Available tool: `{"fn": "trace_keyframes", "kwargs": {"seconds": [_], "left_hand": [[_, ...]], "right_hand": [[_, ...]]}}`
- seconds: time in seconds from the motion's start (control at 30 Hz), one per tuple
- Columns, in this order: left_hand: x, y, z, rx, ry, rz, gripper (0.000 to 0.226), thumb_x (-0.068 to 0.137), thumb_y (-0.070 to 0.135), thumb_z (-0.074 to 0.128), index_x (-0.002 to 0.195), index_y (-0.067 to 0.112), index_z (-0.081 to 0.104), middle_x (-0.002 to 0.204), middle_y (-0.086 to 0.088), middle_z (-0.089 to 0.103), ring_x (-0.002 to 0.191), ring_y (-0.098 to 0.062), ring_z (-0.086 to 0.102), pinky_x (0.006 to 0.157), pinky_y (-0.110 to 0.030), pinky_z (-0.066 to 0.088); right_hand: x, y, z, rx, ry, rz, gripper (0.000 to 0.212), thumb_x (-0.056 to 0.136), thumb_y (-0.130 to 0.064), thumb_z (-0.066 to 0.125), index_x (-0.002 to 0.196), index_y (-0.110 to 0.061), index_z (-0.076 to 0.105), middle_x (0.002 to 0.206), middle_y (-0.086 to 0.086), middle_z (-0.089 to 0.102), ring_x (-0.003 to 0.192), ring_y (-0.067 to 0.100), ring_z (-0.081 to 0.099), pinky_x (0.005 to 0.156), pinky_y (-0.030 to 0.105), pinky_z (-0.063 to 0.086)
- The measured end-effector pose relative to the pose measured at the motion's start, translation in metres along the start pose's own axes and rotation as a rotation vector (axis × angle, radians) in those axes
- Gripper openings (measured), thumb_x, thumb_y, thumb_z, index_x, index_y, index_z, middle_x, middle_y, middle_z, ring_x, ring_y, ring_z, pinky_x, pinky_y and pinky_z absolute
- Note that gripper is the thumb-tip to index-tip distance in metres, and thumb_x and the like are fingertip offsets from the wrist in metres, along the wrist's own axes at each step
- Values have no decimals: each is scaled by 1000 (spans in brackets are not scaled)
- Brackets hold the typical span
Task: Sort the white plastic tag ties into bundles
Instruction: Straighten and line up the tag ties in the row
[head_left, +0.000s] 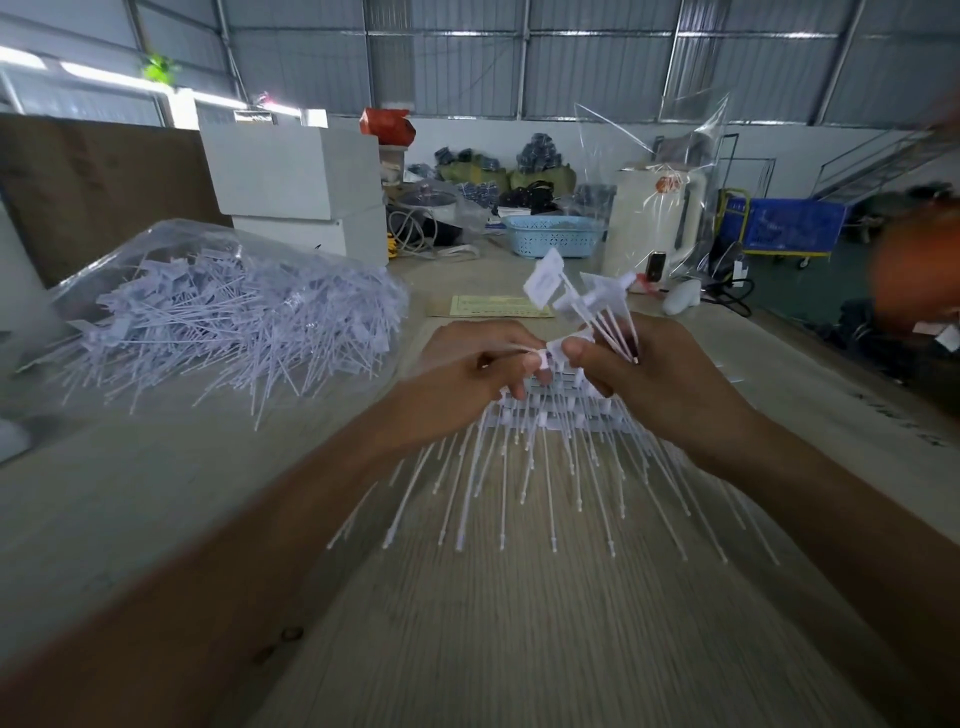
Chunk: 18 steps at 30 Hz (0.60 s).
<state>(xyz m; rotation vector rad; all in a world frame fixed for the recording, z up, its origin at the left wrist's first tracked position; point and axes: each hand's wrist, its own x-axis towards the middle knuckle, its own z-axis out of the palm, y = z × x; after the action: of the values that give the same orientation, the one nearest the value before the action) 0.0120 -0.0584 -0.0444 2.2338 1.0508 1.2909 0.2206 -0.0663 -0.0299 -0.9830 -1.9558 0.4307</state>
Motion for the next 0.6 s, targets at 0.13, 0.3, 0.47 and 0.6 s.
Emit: {"fn": "trace_keyframes", "kwargs": {"seconds": [0.13, 0.3, 0.47, 0.6], "left_hand": [[0, 4, 3, -53, 43, 20, 22, 92, 3, 68, 114, 1, 70, 93, -11, 76, 81, -24, 74, 75, -33, 59], [-2, 5, 5, -69, 45, 26, 25, 93, -1, 65, 118, 1, 68, 89, -15, 75, 70, -23, 71, 69, -28, 57], [-3, 6, 4, -91, 55, 3, 23, 97, 2, 60, 117, 4, 71, 87, -10, 74, 64, -3, 65, 59, -11, 48], [-3, 1, 4, 26, 75, -51, 18, 99, 9, 59, 94, 16, 75, 78, 6, 71, 63, -2, 63, 65, -16, 48]], "right_hand": [[-1, 2, -1, 158, 1, 159, 42, 94, -40, 64, 61, -14, 60, 48, -7, 52, 40, 2, 41, 43, 12, 33], [-1, 2, -5, 239, -60, 275, 37, 88, -38, 72, 61, -13, 65, 50, -5, 51, 43, 7, 37, 42, 18, 32], [0, 3, -6, 318, -102, 336, 29, 90, -29, 71, 82, -2, 75, 64, 9, 49, 48, 12, 32, 43, 23, 26], [-2, 2, -3, 297, -144, 306, 29, 96, -30, 64, 82, -10, 79, 59, -2, 49, 46, 8, 32, 43, 19, 25]]}}
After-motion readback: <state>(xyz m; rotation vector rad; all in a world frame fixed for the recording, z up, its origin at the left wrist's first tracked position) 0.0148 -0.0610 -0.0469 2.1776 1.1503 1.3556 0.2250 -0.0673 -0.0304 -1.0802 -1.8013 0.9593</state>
